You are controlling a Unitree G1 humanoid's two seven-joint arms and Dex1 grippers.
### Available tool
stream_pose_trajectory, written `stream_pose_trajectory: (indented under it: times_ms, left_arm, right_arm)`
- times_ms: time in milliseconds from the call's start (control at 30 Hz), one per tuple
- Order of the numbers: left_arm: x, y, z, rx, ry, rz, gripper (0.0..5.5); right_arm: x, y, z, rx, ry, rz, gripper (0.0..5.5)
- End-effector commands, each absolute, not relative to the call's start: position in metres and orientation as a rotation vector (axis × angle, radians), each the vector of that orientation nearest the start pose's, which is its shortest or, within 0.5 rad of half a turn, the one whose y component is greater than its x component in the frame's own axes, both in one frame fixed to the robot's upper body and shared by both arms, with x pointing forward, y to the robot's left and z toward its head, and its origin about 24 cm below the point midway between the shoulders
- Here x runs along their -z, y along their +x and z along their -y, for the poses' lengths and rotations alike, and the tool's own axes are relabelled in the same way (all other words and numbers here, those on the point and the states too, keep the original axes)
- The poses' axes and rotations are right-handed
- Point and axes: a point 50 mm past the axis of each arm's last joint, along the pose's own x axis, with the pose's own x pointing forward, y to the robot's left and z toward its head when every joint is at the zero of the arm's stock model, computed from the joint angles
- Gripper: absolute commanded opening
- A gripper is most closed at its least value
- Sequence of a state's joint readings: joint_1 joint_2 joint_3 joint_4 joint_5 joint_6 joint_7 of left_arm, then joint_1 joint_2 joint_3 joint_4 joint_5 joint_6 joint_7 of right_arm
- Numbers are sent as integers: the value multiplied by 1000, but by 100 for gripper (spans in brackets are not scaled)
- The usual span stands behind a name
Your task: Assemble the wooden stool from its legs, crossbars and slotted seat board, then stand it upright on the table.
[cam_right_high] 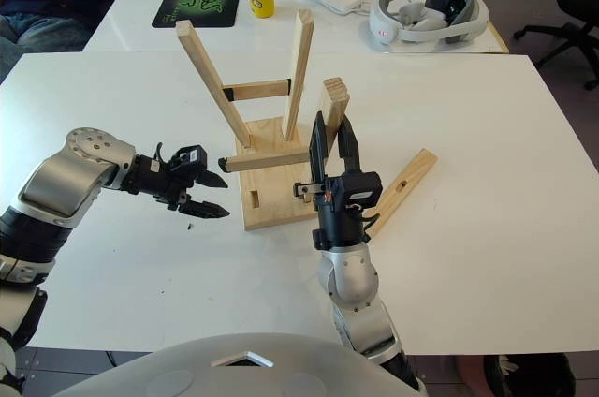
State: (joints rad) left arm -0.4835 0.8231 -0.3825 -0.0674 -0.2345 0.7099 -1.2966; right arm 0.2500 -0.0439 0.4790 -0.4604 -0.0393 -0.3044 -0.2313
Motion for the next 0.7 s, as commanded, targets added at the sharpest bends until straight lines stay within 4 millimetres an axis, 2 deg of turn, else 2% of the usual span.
stream_pose_trajectory:
  times_ms: [33, 700]
  left_arm:
    - [-111, 269, -185, 1319, 433, -760, 345]
    - [-112, 271, -182, 1331, 438, -756, 345]
  right_arm:
    - [-120, 164, 64, -159, 286, 441, 106]
    - [-125, 186, 60, -209, 260, 499, 106]
